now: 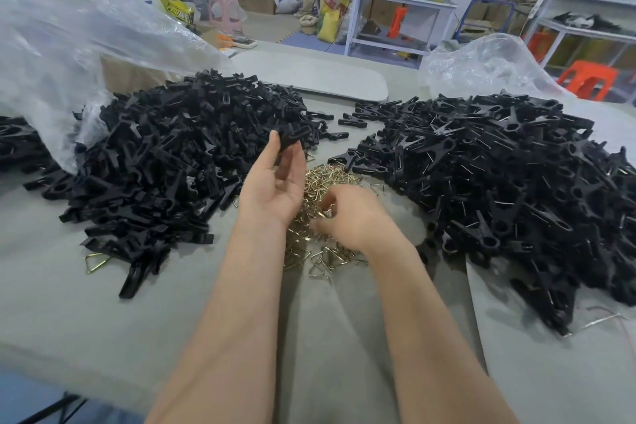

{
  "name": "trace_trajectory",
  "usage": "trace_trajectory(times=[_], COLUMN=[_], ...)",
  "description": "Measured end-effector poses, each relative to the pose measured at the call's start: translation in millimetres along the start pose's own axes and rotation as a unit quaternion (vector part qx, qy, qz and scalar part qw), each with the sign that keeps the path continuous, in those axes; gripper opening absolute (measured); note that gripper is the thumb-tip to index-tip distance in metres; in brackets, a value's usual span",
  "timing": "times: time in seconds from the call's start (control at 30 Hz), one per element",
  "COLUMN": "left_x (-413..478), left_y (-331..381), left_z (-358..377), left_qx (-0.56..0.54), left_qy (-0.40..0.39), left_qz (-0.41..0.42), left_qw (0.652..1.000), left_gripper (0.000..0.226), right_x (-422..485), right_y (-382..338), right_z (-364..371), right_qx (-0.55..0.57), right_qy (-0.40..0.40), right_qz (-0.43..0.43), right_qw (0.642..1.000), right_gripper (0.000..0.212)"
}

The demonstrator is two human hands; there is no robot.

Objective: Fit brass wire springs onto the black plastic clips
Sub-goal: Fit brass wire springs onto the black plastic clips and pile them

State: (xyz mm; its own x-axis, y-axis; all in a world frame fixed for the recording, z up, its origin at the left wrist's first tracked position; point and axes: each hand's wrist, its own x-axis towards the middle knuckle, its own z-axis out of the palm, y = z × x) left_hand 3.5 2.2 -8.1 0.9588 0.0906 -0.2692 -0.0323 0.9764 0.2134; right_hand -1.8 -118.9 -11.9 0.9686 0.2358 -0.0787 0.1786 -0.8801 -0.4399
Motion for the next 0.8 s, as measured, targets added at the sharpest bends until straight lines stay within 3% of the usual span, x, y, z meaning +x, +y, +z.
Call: trace_trajectory(times=[0.17, 0.4, 0.57, 0.7, 0.8], left_x=[-0.3, -1.6, -1.8, 0.2, 0.5], left_y=[-0.5, -6.2, -8.1, -11.5, -14.3], left_z=[0.0, 4.5, 2.7, 1.3, 2.1], left_qx=[0.023, 0.082, 0.083, 0.188, 0.261], left_qy=[0.003, -0.014, -0.004, -0.003, -0.028], left_qz=[-0.011, -0.024, -0.036, -0.031, 0.008], left_qw=[1.0, 0.996, 0.996, 0.982, 0.965], left_gripper=[0.019, 0.006, 0.015, 0.013, 0.012], right_x=[3.0, 3.0, 2.9, 4.1, 6.6], right_y=[5.1, 14.6, 12.7, 12.5, 13.6], right_z=[2.3, -8.1, -8.6, -9.9, -11.6], right_qx=[0.043, 0.145, 0.149, 0.209, 0.314], right_qy=[0.08, 0.111, 0.132, 0.151, 0.18], right_qz=[0.009, -0.005, -0.021, -0.019, 0.006], right_qw=[0.996, 0.983, 0.98, 0.966, 0.932], right_gripper=[0.028, 0.019, 0.035, 0.022, 0.019])
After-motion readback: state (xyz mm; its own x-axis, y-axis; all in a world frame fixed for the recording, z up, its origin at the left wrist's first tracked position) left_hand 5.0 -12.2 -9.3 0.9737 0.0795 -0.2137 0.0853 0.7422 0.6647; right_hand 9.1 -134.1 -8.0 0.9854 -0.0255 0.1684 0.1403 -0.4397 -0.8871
